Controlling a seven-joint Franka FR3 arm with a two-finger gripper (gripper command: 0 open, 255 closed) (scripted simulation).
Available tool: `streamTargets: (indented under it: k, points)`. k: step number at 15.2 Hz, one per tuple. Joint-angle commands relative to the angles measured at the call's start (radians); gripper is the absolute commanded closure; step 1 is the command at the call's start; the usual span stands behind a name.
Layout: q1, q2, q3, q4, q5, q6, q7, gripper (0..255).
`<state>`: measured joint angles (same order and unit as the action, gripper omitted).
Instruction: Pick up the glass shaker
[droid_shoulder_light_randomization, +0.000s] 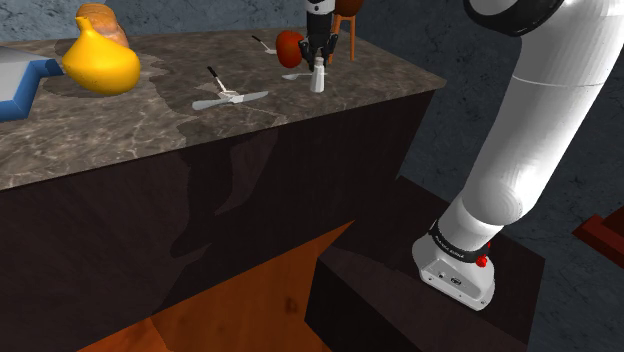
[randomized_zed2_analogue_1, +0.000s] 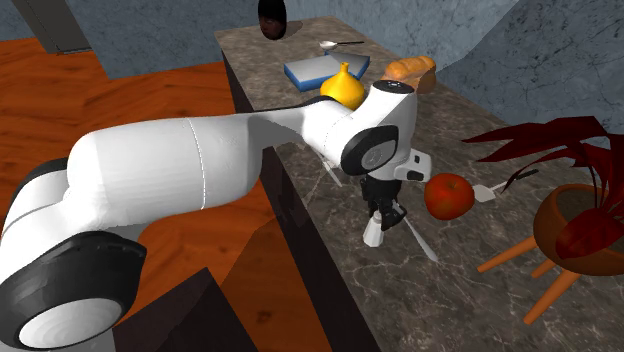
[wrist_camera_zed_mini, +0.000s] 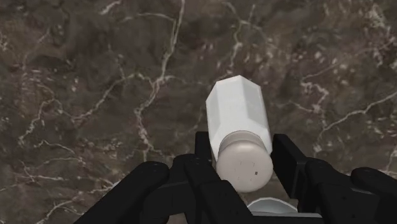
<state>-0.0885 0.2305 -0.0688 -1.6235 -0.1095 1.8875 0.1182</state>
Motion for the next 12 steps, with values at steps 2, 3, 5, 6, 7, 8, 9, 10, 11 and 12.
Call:
streamTargets:
  k: [2,3,5,6,7,8,9,10,11,12]
  points:
    - [0.000,0.001,0.000,0.000,0.000,0.000,0.000,255]
    - [0.000,0.001,0.000,0.000,0.000,0.000,0.000,255]
    - [0.000,0.001,0.000,0.001,0.000,-0.001,0.000,255]
    - [0.000,-0.001,0.000,-0.004,0.000,0.002,0.000,255]
    - [0.000,-0.002,0.000,0.008,0.000,-0.011,-0.002,255]
    - [0.000,-0.003,0.000,0.020,0.001,-0.024,-0.003,255]
    - [0.000,-0.004,0.000,0.032,0.001,-0.037,-0.004,255]
    - [0.000,-0.004,0.000,0.045,0.001,-0.050,-0.006,255]
    - [0.000,-0.005,0.000,0.058,0.002,-0.063,-0.007,255]
    - [0.000,-0.005,0.000,0.071,0.002,-0.077,-0.008,255]
